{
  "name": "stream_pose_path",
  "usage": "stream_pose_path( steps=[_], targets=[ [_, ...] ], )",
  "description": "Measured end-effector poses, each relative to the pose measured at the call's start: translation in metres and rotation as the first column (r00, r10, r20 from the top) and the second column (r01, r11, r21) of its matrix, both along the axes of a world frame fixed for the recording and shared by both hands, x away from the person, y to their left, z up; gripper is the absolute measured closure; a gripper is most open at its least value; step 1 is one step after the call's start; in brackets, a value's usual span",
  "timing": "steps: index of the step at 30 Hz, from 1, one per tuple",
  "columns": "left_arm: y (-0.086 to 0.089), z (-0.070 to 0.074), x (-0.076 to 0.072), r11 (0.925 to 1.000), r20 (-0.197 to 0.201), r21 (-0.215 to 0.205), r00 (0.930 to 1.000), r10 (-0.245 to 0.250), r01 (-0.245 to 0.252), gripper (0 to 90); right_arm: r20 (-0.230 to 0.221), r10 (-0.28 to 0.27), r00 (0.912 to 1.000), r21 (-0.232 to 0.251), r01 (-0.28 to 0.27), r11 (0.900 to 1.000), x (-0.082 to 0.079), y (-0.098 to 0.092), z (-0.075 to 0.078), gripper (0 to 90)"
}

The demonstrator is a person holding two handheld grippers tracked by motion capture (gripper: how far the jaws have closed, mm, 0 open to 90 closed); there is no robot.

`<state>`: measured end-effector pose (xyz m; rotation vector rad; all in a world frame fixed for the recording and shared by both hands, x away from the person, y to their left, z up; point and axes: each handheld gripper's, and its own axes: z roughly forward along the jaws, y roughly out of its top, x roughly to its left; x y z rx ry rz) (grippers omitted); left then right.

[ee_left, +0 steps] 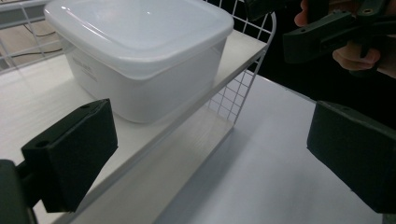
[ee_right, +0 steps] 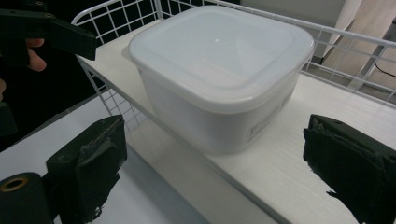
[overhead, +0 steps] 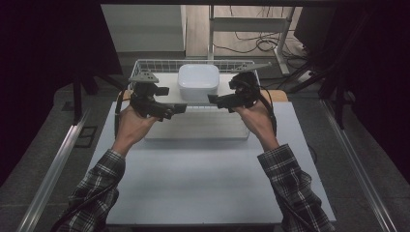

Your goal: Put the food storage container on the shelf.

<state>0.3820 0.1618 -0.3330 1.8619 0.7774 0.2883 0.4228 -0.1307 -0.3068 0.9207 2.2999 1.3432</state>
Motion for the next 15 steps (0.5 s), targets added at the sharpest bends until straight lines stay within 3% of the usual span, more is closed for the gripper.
stream_pose_path(
  steps=[9,15],
  targets=[
    [-0.004,-0.019,-0.014,0.9992,0.000,-0.021,0.9995,-0.033,0.033,1.7,0.023,0.029,0.9993,-0.004,-0.029,1.000,-0.021,-0.006,-0.012,4.9],
    [-0.005,-0.031,-0.026,0.9983,0.032,-0.044,0.9989,-0.036,0.037,1.9,0.034,0.057,0.9978,-0.022,-0.056,0.998,-0.034,-0.004,-0.023,4.7]
  ],
)
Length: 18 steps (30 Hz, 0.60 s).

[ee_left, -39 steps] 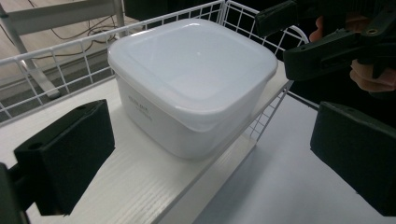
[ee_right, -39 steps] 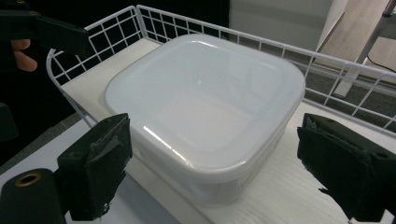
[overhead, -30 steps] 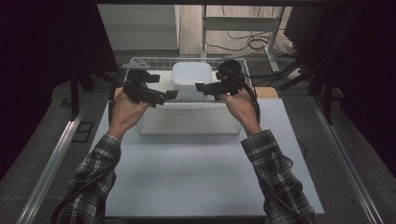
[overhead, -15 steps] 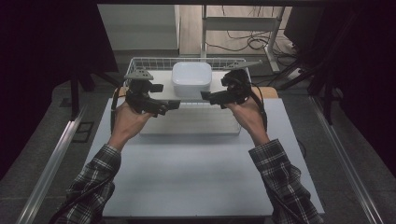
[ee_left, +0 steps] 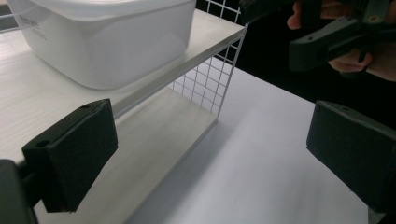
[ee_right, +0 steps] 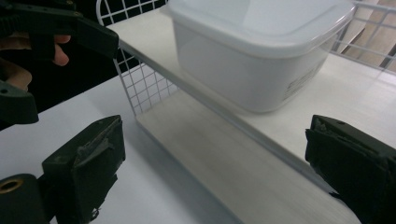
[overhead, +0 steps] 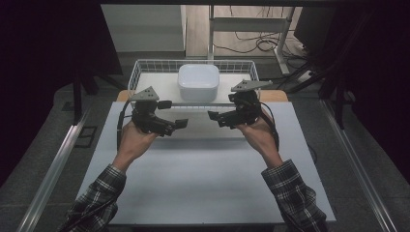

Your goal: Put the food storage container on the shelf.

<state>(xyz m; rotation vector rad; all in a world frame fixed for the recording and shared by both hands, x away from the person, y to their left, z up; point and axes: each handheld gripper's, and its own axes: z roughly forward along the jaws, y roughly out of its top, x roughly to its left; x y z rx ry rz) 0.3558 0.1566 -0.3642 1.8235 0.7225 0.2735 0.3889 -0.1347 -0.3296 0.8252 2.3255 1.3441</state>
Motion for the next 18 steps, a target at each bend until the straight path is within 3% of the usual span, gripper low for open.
stream_pose_path(
  steps=[5,13,18],
  targets=[
    [0.000,-0.010,-0.008,0.9996,0.003,-0.026,0.9999,-0.012,0.012,1.4,0.002,0.016,0.9999,-0.011,-0.016,1.000,-0.008,0.001,-0.012,4.7],
    [-0.002,-0.026,-0.016,0.9973,-0.041,-0.066,0.9986,-0.033,0.030,1.0,-0.010,0.034,0.9994,-0.008,-0.034,0.999,-0.018,0.001,-0.031,4.7],
    [-0.006,-0.038,-0.023,0.9992,-0.057,-0.025,0.9979,-0.032,0.031,1.7,-0.008,0.048,0.9988,-0.005,-0.048,0.999,-0.026,0.001,-0.043,4.7]
  ],
)
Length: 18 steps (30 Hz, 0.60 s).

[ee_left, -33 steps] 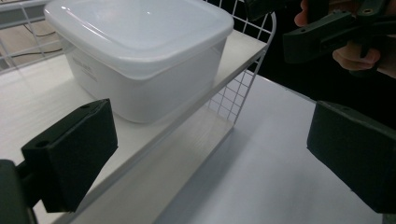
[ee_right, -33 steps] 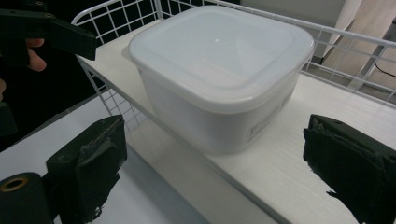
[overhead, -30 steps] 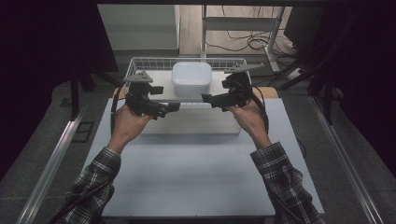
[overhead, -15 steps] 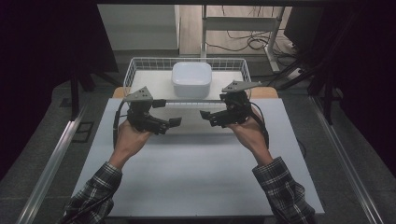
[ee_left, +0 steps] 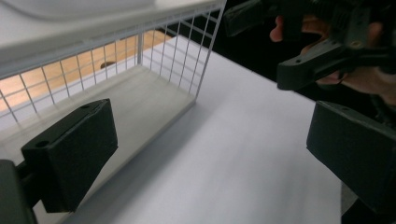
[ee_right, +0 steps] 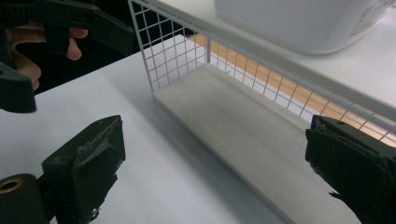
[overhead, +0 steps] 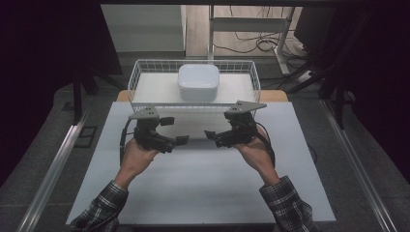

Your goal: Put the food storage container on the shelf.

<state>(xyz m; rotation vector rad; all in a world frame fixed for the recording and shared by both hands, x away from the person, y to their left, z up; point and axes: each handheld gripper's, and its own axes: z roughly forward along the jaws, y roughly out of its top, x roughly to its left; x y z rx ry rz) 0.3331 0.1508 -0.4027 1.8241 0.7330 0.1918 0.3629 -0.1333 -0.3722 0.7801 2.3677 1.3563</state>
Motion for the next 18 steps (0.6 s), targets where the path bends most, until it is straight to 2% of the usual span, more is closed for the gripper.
stream_pose_path(
  steps=[6,11,14,18],
  targets=[
    [-0.005,-0.017,-0.012,0.9981,0.035,0.059,0.9993,0.016,-0.018,1.6,0.008,0.005,1.0000,-0.006,-0.005,1.000,-0.009,-0.001,-0.016,4.7],
    [-0.007,-0.035,-0.021,0.9931,0.054,0.111,0.9980,0.032,-0.038,1.6,0.007,0.004,1.0000,0.001,-0.004,1.000,-0.015,-0.005,-0.032,4.7],
    [-0.005,-0.046,-0.027,0.9930,0.055,0.108,0.9976,0.041,-0.047,1.6,0.014,0.008,0.9999,-0.020,-0.008,1.000,-0.019,-0.007,-0.039,4.7],
    [-0.001,-0.058,-0.035,0.9936,0.039,0.098,0.9979,0.053,-0.056,1.6,0.021,0.004,0.9998,-0.011,-0.004,1.000,-0.025,-0.013,-0.045,4.6]
  ],
)
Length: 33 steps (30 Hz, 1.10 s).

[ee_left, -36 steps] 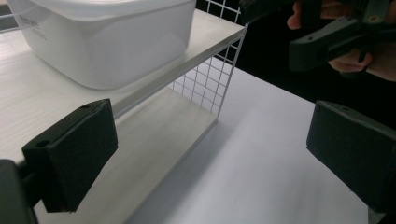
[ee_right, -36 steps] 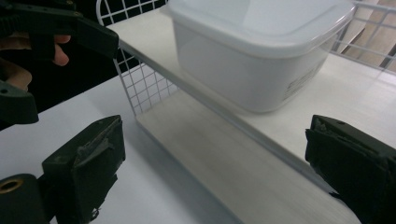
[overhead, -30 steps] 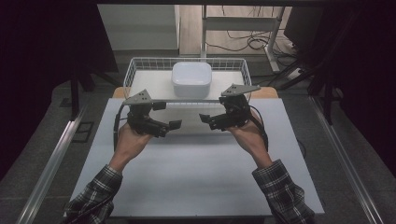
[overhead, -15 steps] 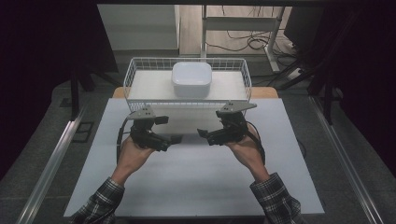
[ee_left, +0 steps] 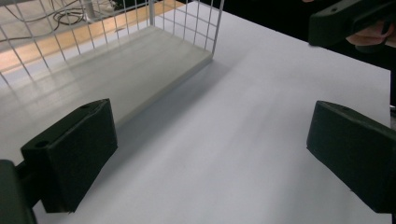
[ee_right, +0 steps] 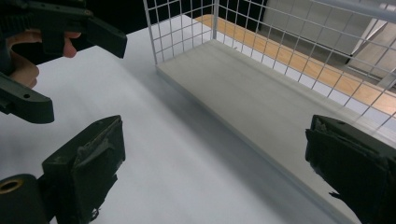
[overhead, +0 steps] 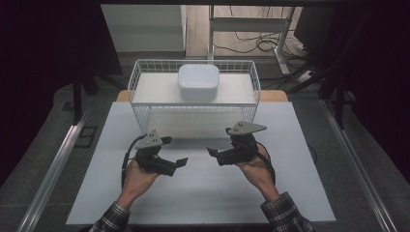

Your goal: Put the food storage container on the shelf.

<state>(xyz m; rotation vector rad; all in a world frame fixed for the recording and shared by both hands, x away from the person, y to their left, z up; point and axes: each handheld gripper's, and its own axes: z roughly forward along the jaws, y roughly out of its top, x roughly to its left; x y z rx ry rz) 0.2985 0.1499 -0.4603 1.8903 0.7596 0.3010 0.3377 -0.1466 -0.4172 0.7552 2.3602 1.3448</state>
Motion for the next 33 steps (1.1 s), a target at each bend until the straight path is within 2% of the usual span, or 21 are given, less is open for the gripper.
stream_pose_path(
  steps=[7,10,18,26,33],
  targets=[
    [0.007,-0.009,-0.013,0.9996,-0.008,0.021,0.9998,0.017,-0.017,1.5,-0.009,-0.002,1.0000,0.004,0.002,1.000,-0.013,-0.008,-0.008,4.6],
    [0.009,-0.012,-0.019,0.9997,-0.011,0.010,0.9997,0.023,-0.023,1.5,-0.016,-0.003,0.9999,0.000,0.003,1.000,-0.018,-0.011,-0.012,4.5],
    [0.017,-0.024,-0.032,0.9991,-0.032,0.022,0.9988,0.036,-0.036,1.5,-0.017,-0.024,0.9996,-0.009,0.024,1.000,-0.030,-0.024,-0.019,4.4],
    [0.031,-0.036,-0.045,0.9969,-0.042,0.021,0.9962,0.077,-0.076,1.6,-0.009,-0.063,0.9980,-0.025,0.063,0.998,-0.041,-0.043,-0.029,4.5],
    [0.039,-0.043,-0.055,0.9948,-0.043,0.040,0.9946,0.095,-0.093,1.6,-0.018,-0.116,0.9931,-0.027,0.115,0.993,-0.050,-0.063,-0.038,4.5]
  ],
)
